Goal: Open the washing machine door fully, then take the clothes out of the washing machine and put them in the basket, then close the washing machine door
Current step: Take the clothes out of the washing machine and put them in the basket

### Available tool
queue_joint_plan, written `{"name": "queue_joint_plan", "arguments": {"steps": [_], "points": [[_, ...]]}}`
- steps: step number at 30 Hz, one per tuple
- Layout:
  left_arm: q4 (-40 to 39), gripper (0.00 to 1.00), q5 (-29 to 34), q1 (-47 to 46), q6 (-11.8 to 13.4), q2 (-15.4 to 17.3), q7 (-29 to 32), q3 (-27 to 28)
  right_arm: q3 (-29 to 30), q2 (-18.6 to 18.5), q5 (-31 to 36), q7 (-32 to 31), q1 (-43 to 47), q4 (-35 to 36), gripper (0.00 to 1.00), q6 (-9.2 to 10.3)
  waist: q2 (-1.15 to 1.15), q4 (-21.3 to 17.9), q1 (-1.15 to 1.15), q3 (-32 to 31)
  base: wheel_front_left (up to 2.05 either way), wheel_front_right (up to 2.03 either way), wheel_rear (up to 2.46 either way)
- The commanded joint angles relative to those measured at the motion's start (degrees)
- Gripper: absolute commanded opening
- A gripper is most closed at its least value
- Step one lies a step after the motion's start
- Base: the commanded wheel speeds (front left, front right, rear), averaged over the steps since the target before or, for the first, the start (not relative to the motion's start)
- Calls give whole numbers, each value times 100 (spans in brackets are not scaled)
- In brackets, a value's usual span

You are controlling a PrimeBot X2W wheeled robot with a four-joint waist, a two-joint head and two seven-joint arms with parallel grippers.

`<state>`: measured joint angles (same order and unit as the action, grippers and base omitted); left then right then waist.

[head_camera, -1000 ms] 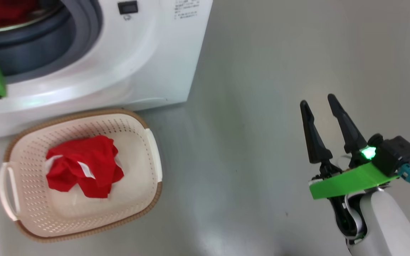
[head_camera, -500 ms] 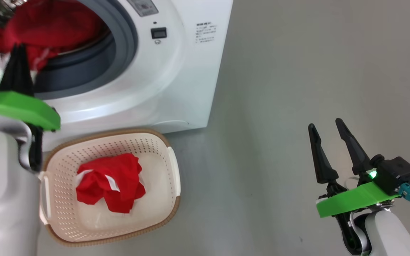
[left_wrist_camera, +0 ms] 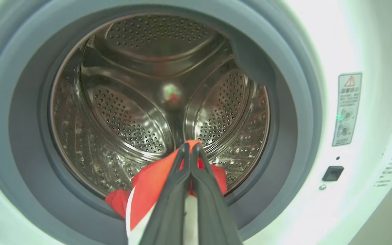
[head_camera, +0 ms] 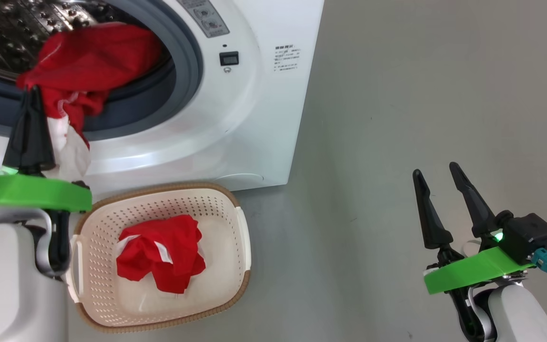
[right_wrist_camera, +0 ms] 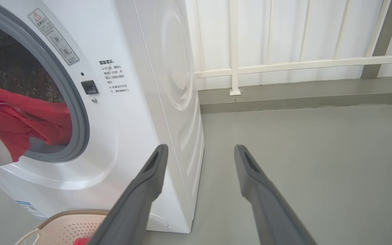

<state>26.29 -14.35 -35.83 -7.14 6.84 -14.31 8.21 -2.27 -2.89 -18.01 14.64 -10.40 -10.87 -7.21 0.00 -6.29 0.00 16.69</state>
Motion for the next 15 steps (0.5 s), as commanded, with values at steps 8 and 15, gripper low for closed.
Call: {"name": "queue_joint_plan", "arguments": {"steps": [8,15], "points": [[-1509,0,-106,650,-34,9,-69,341,-34,2,35,36,148,189,100,-28,0,-20,0,1,0,0,0],[-2453,0,-78,1125,-34,-149,-69,391,1,2,17,36,160,234,100,-28,0,-41,0,94,0,0,0]]}}
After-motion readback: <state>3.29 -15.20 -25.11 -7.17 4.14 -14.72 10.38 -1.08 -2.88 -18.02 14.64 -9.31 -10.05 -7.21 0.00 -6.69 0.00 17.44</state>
